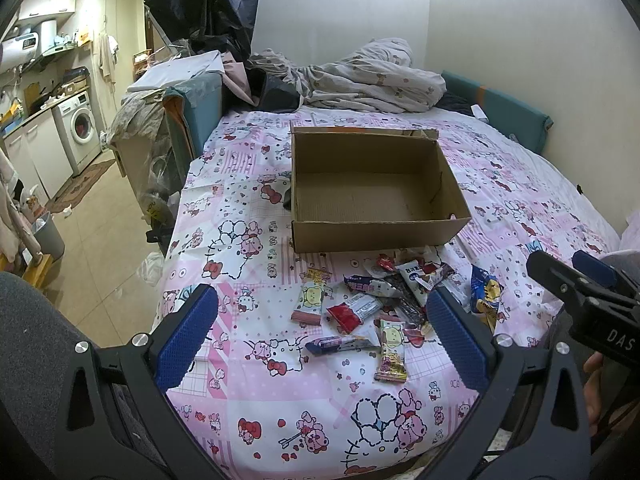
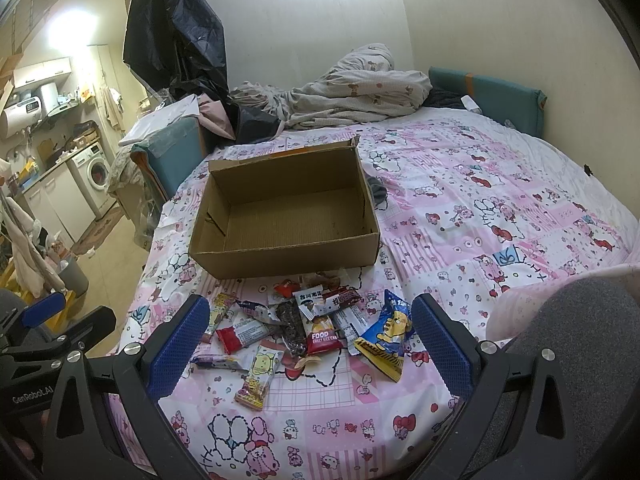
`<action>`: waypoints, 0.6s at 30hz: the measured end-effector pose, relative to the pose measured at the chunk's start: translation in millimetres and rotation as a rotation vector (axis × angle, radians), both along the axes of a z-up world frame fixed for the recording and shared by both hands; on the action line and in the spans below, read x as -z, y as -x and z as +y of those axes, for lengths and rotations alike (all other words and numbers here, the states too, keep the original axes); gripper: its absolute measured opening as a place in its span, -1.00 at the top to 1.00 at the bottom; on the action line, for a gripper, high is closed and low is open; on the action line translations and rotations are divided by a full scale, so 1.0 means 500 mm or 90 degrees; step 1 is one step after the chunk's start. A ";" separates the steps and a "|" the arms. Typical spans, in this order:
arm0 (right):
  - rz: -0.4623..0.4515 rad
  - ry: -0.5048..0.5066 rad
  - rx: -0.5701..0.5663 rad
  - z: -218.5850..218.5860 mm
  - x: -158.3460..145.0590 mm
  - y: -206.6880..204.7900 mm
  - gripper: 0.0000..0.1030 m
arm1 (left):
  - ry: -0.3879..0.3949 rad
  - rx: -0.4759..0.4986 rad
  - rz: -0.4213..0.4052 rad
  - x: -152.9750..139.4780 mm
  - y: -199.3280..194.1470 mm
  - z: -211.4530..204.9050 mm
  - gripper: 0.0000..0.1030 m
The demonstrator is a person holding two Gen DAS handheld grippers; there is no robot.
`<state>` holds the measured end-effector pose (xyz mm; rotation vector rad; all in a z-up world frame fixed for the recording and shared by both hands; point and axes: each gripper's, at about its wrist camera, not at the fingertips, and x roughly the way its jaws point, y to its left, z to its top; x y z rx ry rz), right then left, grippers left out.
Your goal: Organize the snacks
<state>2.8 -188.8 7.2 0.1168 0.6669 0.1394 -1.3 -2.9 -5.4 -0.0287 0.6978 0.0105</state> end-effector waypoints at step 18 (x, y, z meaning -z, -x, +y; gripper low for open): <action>0.001 -0.001 0.000 -0.001 0.000 0.000 -1.00 | 0.001 0.000 0.001 0.000 0.000 0.001 -1.00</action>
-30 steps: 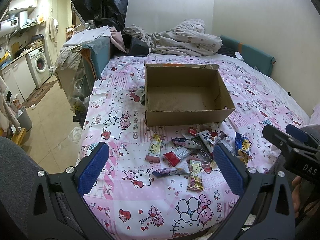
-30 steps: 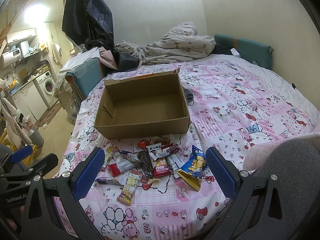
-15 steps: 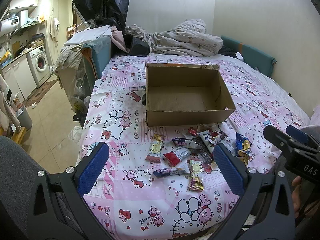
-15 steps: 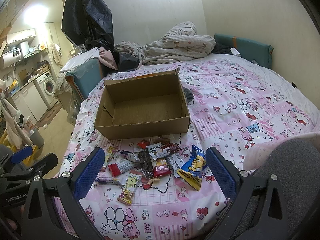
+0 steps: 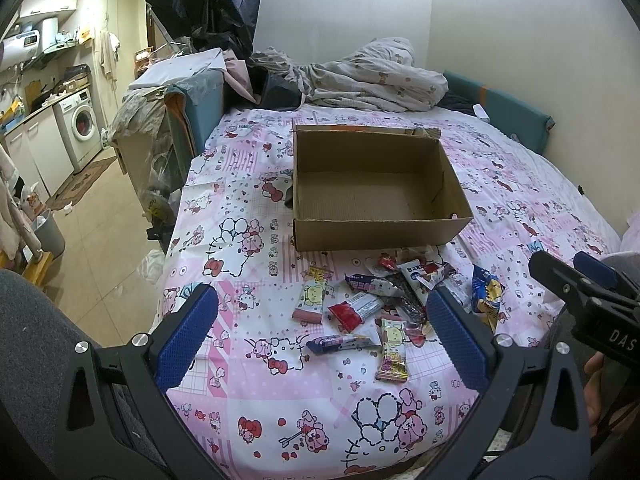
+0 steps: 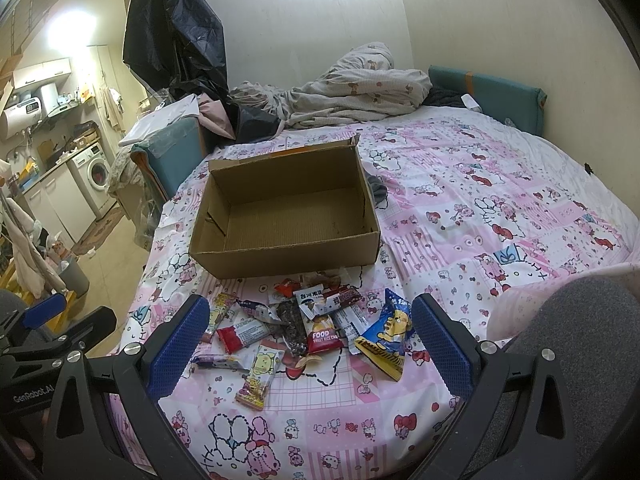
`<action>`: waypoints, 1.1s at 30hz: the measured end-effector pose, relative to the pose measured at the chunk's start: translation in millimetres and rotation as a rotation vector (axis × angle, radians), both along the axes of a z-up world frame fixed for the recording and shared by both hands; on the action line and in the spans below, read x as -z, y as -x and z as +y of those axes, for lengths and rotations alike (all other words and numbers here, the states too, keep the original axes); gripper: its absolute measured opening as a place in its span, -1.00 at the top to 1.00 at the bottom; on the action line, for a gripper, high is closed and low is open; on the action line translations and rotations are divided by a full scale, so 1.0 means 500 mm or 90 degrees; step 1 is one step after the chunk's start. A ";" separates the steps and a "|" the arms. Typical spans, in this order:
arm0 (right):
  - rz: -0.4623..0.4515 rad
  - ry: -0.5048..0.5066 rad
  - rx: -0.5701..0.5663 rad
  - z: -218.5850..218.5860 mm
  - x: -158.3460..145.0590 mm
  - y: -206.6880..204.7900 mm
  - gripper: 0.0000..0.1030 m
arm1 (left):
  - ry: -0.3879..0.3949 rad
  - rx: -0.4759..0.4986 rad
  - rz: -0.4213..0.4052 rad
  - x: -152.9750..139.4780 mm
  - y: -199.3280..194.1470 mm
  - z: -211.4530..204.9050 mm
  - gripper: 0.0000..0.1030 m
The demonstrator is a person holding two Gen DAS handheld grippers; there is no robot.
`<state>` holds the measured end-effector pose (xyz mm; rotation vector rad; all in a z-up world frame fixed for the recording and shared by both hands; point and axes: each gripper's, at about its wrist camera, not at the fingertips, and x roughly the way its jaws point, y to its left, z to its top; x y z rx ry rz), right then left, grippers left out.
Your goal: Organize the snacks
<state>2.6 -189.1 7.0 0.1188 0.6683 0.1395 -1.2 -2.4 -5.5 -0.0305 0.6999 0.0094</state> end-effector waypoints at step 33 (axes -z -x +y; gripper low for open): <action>0.309 -0.138 0.054 -0.133 0.099 -0.203 -1.00 | 0.018 -0.039 0.067 0.023 -0.046 0.024 -1.00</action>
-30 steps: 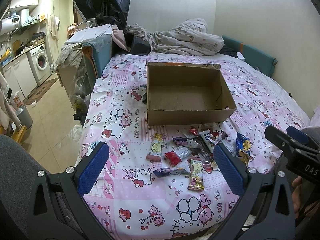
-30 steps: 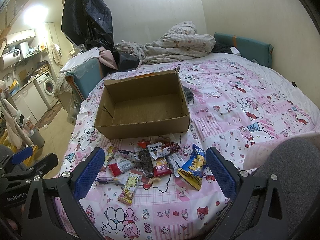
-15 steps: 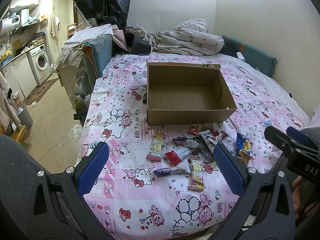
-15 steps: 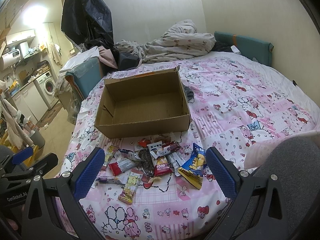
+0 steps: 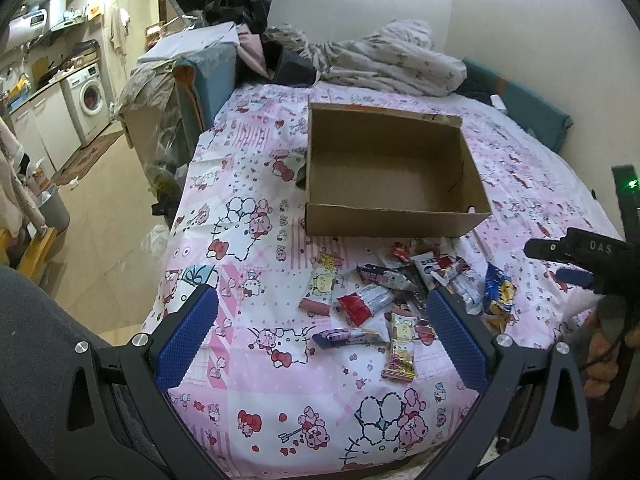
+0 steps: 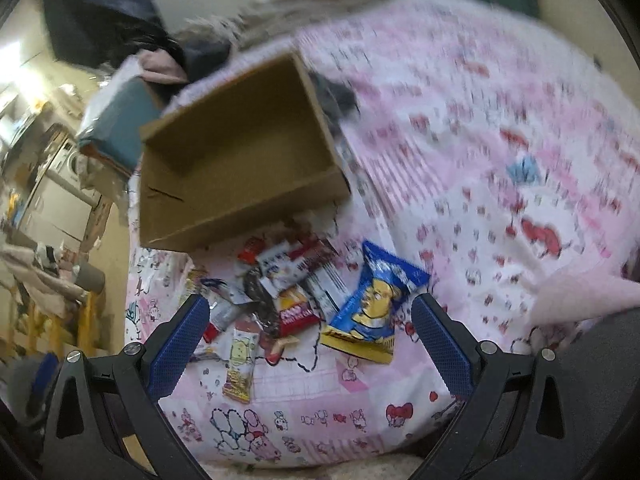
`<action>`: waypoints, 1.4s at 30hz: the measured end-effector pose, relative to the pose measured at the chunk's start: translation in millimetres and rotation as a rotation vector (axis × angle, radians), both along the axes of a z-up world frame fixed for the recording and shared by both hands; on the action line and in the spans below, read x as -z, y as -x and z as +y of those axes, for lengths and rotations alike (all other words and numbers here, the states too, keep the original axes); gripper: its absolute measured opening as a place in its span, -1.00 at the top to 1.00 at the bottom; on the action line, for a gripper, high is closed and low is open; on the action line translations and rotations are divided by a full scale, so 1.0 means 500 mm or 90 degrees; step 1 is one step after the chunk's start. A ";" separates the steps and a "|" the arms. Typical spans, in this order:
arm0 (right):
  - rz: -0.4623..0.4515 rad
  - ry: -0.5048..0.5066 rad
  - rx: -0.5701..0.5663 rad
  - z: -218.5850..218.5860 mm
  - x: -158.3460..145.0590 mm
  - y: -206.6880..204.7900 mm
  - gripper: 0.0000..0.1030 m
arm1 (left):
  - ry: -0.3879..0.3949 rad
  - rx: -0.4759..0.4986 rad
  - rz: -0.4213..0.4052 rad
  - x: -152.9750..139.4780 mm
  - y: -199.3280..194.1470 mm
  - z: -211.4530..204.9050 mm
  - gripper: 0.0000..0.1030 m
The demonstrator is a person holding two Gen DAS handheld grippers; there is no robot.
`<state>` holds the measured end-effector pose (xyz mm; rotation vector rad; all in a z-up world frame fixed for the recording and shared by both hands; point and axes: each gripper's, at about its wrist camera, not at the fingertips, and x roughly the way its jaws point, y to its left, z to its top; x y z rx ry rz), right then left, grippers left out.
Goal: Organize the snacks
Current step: 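Grasp the blue chip bag with the right gripper and lift it, then grasp the blue-and-white wafer bar with the left gripper while the right holds the chip bag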
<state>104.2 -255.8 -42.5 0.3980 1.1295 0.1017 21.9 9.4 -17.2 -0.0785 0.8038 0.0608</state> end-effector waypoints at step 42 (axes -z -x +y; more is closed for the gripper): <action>0.043 -0.150 0.012 -0.031 0.041 -0.040 0.35 | 0.085 -0.055 0.368 0.276 -0.197 -0.058 -1.00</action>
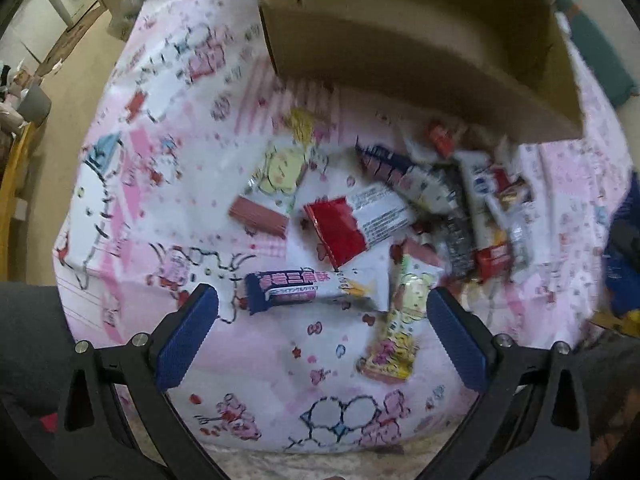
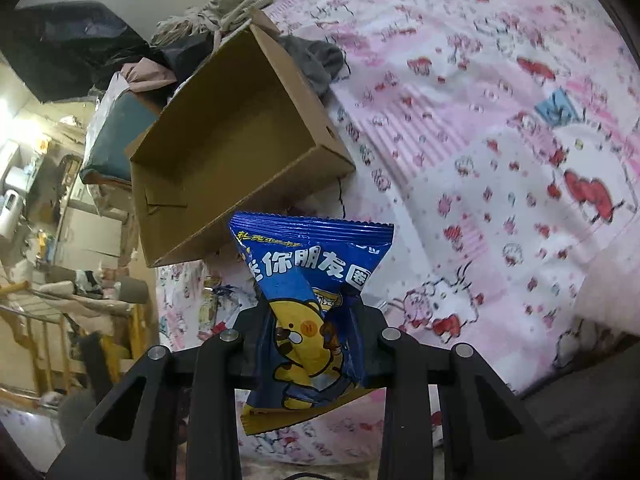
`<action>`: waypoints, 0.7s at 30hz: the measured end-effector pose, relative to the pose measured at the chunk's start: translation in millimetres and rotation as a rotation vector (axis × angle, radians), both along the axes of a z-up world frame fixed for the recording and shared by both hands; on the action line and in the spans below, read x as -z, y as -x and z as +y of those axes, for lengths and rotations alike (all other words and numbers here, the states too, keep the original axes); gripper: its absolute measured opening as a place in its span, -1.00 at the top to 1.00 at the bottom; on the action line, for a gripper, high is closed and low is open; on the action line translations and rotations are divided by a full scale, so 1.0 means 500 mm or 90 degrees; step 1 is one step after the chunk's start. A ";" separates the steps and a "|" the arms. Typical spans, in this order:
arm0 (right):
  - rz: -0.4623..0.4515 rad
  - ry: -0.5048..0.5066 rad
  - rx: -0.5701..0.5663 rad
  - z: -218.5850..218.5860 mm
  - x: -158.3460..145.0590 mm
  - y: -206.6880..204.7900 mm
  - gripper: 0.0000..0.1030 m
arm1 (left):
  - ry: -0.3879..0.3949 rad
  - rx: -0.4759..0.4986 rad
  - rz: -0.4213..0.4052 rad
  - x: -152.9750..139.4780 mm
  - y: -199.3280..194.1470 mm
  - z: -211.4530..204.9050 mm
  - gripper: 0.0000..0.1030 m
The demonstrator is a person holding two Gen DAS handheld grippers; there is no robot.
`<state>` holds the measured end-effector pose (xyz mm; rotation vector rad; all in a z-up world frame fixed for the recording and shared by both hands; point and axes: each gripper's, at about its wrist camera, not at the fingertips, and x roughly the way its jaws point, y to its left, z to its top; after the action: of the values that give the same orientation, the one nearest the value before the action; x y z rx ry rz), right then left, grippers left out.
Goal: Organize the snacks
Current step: 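Grasp the blue-and-white wafer bar with the left gripper while the right holds the chip bag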
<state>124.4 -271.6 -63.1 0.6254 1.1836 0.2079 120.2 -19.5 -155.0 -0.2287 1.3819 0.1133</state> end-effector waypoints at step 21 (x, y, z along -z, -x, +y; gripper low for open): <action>0.000 -0.017 -0.016 0.004 0.020 -0.014 0.35 | -0.072 0.002 0.020 0.070 0.016 -0.004 -0.99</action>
<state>131.3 -269.7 -73.1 0.6330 1.1904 0.2456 112.2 -21.8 -190.0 -0.1304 1.4021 0.1929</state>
